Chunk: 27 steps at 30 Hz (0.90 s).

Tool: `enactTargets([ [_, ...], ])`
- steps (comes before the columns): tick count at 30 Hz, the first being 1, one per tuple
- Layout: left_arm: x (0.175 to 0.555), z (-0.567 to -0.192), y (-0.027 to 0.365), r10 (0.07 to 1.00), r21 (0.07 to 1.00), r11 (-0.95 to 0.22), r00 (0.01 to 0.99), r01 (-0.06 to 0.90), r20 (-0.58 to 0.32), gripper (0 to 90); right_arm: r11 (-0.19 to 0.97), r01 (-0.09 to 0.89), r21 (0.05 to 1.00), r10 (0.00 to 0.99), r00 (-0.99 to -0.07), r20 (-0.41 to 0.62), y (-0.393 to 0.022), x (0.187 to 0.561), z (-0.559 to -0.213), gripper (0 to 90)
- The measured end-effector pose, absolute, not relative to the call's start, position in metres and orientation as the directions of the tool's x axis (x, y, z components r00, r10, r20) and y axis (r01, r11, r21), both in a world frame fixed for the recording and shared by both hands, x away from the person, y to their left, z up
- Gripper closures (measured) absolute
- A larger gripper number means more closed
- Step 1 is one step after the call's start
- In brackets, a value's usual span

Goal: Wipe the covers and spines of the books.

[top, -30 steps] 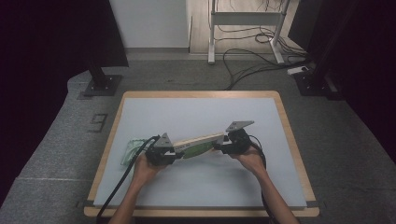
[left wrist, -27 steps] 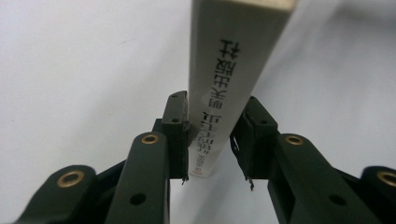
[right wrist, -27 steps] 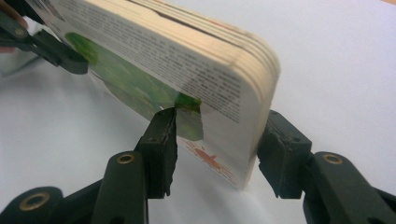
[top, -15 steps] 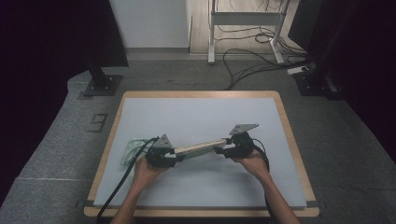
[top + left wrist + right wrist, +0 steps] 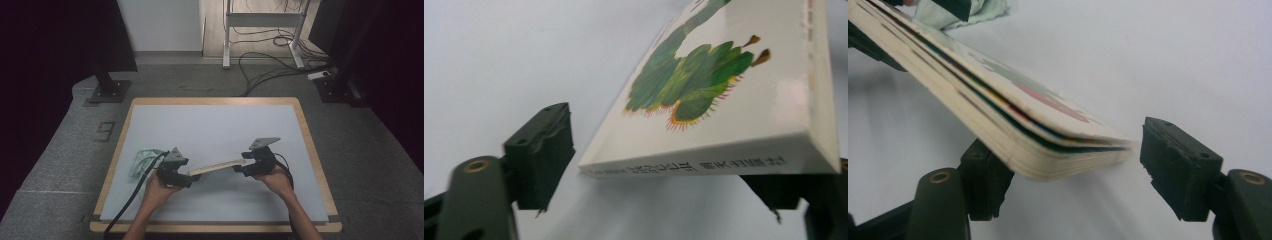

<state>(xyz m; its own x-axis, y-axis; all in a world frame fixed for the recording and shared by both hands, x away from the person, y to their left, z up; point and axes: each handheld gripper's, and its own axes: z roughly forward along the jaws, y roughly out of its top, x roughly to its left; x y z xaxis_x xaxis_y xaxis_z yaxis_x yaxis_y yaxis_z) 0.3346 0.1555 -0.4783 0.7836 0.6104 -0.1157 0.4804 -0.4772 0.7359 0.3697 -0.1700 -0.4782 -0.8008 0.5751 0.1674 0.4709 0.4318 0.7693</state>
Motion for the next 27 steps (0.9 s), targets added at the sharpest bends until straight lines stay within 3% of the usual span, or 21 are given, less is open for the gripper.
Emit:
enactTargets([
  [3, 0.331, -0.482, 0.153, 0.617, 0.72, -0.486, 0.778, 0.495, -0.119, 14.0, 0.437, 0.477, 0.763, 0.577, -0.799, 0.169, -0.171, 0.365, -0.48, 29.1],
  [21, 0.304, -0.499, 0.148, 0.621, 0.688, -0.476, 0.764, 0.547, -0.178, 12.1, 0.434, 0.507, 0.745, 0.581, -0.789, 0.199, -0.18, 0.341, -0.499, 29.3],
  [27, 0.296, -0.503, 0.146, 0.634, 0.681, -0.487, 0.758, 0.546, -0.154, 11.2, 0.423, 0.519, 0.743, 0.576, -0.787, 0.221, -0.183, 0.332, -0.507, 29.4],
])
